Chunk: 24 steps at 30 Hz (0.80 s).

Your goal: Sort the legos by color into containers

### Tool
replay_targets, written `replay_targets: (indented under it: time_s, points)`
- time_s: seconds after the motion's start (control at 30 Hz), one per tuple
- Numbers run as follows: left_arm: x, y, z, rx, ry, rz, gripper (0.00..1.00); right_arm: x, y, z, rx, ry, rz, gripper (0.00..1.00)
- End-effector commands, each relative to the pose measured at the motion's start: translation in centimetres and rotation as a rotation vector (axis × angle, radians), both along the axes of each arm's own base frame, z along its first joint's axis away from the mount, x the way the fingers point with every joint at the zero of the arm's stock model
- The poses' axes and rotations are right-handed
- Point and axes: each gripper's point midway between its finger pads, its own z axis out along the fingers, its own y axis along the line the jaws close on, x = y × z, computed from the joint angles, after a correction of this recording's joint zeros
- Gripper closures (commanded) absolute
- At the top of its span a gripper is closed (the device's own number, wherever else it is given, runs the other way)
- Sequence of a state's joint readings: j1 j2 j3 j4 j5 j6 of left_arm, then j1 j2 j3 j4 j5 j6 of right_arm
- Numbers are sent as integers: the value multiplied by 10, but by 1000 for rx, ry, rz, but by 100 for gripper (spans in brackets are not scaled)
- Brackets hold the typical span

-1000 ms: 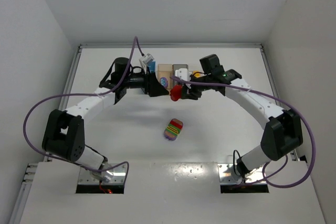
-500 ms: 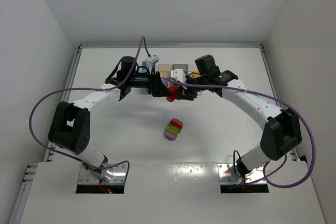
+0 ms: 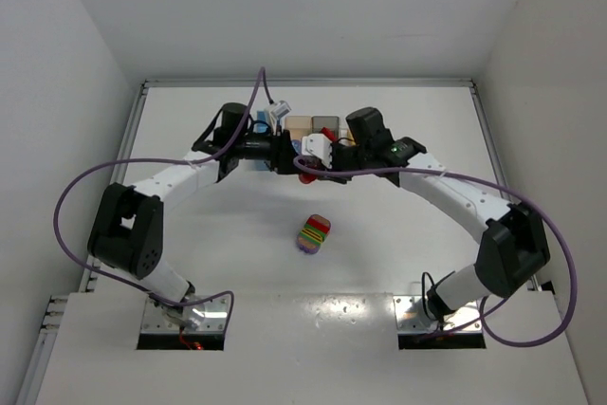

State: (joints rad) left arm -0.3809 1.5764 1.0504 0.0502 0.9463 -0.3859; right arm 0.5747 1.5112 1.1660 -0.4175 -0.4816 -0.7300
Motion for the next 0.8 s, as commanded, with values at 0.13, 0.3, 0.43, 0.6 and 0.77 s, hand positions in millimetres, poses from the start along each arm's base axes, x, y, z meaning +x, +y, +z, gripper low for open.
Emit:
replay_targets:
  time_s: [0.13, 0.3, 0.43, 0.6, 0.77]
  points:
    - [25, 38, 39, -19, -124, 97, 85, 26, -27, 13, -7, -157, -133, 99]
    - [72, 114, 57, 0, -189, 330, 85, 40, -18, 12, 22, -150, -124, 99]
    - [86, 166, 71, 18, -228, 496, 85, 68, 12, -5, 55, -73, -137, 99]
    - [76, 191, 72, 57, -253, 599, 85, 112, 72, 1, 159, -13, -147, 99]
    - [59, 204, 72, 76, -271, 655, 85, 156, 108, -6, 214, 29, -200, 99]
